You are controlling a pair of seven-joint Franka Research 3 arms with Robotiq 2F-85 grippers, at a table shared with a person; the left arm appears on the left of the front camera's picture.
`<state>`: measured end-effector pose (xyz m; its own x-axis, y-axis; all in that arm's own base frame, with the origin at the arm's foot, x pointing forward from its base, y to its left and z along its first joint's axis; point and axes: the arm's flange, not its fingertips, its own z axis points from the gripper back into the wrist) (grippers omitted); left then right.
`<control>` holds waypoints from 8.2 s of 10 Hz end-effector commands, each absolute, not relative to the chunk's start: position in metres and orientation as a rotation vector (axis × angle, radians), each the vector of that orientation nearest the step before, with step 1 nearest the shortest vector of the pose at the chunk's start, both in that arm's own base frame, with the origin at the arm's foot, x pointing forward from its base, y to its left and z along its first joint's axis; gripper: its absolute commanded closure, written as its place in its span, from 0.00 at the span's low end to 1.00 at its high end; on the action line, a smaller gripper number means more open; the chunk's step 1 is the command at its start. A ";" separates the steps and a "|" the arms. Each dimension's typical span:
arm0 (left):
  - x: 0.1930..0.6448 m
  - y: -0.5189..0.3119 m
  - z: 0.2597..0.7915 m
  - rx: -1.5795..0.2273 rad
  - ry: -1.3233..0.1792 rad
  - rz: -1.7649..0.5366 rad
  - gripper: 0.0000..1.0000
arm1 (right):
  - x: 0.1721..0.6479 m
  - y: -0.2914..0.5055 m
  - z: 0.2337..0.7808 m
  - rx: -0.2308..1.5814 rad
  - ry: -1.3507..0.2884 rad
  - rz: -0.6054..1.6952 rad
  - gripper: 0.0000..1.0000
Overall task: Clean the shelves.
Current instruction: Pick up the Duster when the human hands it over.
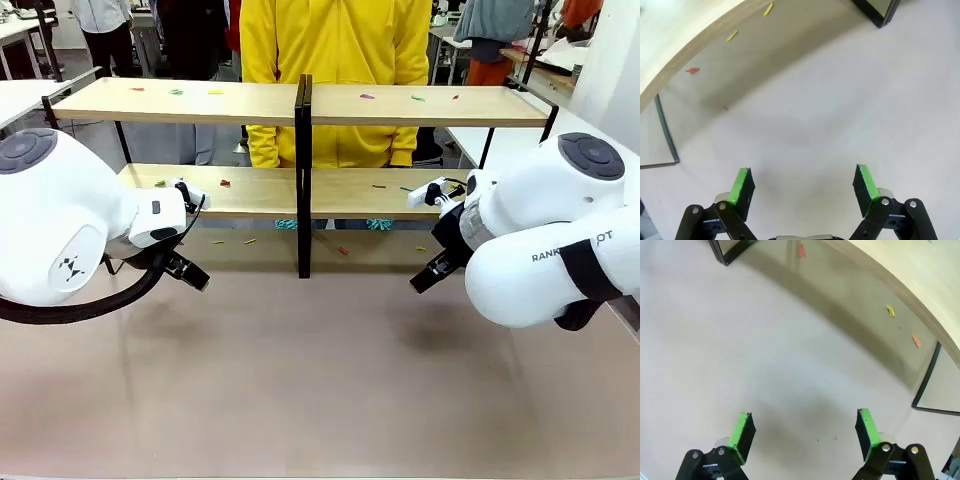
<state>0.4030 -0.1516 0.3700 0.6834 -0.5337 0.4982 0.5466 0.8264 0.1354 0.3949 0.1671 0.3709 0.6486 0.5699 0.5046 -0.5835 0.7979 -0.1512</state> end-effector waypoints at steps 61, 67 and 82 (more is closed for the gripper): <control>0.286 0.087 0.600 -0.372 -1.053 -0.602 0.00 | 0.271 0.025 0.639 0.225 -1.035 0.457 0.00; 0.286 0.087 0.600 -0.372 -1.053 -0.602 0.00 | 0.369 0.033 0.687 0.890 -0.642 0.163 0.00; 0.286 0.087 0.600 -0.372 -1.053 -0.602 0.00 | 0.531 0.109 0.672 0.974 -0.483 -0.156 0.00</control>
